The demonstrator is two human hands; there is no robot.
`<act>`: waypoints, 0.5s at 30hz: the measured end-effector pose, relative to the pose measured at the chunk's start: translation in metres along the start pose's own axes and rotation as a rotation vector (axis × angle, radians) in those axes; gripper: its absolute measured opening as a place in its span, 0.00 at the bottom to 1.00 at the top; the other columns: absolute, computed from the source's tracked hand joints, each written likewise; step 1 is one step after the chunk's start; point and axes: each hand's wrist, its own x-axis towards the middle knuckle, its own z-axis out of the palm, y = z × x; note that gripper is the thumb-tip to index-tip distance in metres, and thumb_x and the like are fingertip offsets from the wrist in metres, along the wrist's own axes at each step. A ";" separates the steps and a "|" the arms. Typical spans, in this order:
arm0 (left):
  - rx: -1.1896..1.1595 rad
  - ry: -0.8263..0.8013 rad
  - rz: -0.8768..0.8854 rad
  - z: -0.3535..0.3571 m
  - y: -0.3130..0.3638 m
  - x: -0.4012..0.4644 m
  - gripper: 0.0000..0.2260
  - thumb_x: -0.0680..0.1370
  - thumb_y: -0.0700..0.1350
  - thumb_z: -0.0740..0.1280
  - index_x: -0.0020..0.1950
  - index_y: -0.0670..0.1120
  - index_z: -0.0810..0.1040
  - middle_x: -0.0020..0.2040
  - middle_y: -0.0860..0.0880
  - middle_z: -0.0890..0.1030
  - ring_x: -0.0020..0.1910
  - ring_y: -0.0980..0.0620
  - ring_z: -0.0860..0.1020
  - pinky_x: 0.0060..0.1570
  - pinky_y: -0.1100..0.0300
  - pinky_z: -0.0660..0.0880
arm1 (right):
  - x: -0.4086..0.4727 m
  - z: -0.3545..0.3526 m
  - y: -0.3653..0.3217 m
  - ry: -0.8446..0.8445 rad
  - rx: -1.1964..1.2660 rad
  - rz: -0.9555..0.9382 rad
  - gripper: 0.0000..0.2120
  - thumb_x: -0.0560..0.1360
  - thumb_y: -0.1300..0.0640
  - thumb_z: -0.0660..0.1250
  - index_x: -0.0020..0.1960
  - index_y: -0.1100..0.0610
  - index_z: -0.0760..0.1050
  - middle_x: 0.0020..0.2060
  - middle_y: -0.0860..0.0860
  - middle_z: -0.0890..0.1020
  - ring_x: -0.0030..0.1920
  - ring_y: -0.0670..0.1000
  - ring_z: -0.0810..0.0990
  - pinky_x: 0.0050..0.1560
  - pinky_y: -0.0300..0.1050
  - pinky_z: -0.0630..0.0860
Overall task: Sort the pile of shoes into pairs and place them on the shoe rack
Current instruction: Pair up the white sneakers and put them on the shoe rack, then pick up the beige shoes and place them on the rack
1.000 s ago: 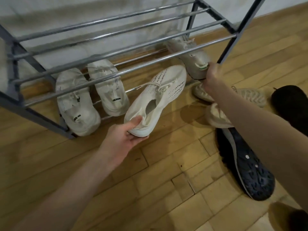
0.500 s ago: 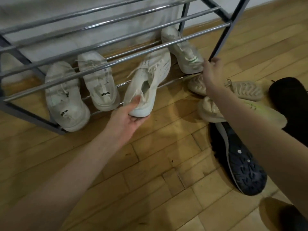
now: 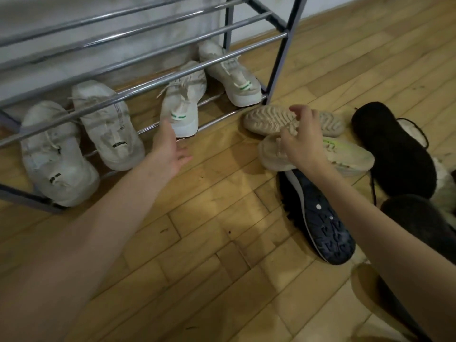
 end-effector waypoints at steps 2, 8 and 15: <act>0.081 0.032 -0.017 -0.012 -0.012 -0.009 0.21 0.80 0.53 0.56 0.71 0.46 0.65 0.61 0.42 0.72 0.51 0.45 0.76 0.51 0.50 0.75 | -0.012 -0.009 0.010 0.027 -0.012 0.007 0.24 0.74 0.63 0.63 0.69 0.63 0.65 0.65 0.59 0.68 0.66 0.54 0.67 0.57 0.32 0.57; 0.519 -0.197 0.105 -0.026 -0.041 -0.041 0.05 0.79 0.40 0.61 0.50 0.41 0.76 0.40 0.46 0.80 0.29 0.57 0.80 0.38 0.60 0.74 | -0.020 -0.033 0.030 -0.259 -0.436 -0.075 0.42 0.69 0.48 0.70 0.78 0.51 0.54 0.76 0.53 0.59 0.77 0.57 0.51 0.76 0.60 0.44; 0.696 -0.320 0.279 -0.012 -0.049 -0.056 0.06 0.78 0.38 0.61 0.48 0.41 0.78 0.40 0.47 0.81 0.36 0.51 0.78 0.41 0.58 0.72 | 0.002 -0.061 0.049 -0.529 -0.754 0.140 0.48 0.67 0.53 0.74 0.78 0.50 0.48 0.77 0.56 0.54 0.78 0.60 0.49 0.74 0.65 0.43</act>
